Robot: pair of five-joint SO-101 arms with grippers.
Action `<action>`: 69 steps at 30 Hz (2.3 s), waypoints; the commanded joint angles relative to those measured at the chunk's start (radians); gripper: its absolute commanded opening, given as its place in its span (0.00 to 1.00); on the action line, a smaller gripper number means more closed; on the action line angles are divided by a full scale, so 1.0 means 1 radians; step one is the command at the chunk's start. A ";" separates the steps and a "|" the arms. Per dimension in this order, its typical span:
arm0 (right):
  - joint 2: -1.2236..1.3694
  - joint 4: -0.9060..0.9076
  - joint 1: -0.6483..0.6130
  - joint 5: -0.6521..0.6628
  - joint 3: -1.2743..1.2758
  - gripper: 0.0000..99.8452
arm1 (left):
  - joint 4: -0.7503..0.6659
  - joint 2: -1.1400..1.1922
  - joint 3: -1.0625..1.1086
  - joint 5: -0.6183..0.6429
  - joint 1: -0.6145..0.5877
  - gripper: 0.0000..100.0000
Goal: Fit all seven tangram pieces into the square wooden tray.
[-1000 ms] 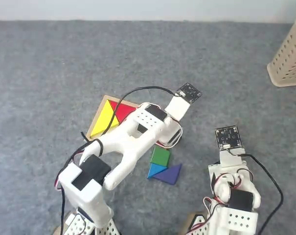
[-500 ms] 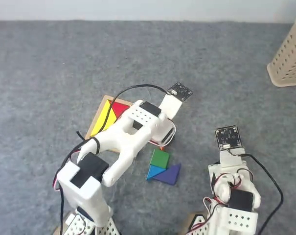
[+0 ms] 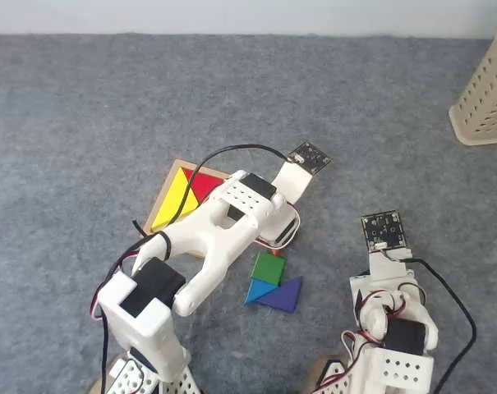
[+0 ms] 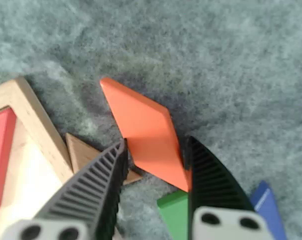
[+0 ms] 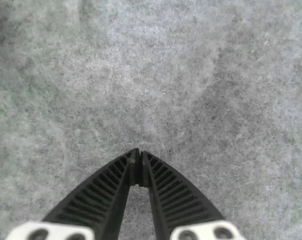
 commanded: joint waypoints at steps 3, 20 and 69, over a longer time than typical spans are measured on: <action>-0.015 -0.013 0.012 0.012 0.006 0.01 | -0.008 -0.026 -0.018 -0.021 0.011 0.09; -0.015 -0.013 0.012 0.012 0.006 0.01 | -0.009 -0.405 0.176 -0.048 -0.092 0.09; -0.015 -0.013 0.012 0.012 0.006 0.01 | 0.000 0.236 -0.351 -0.044 -0.058 0.01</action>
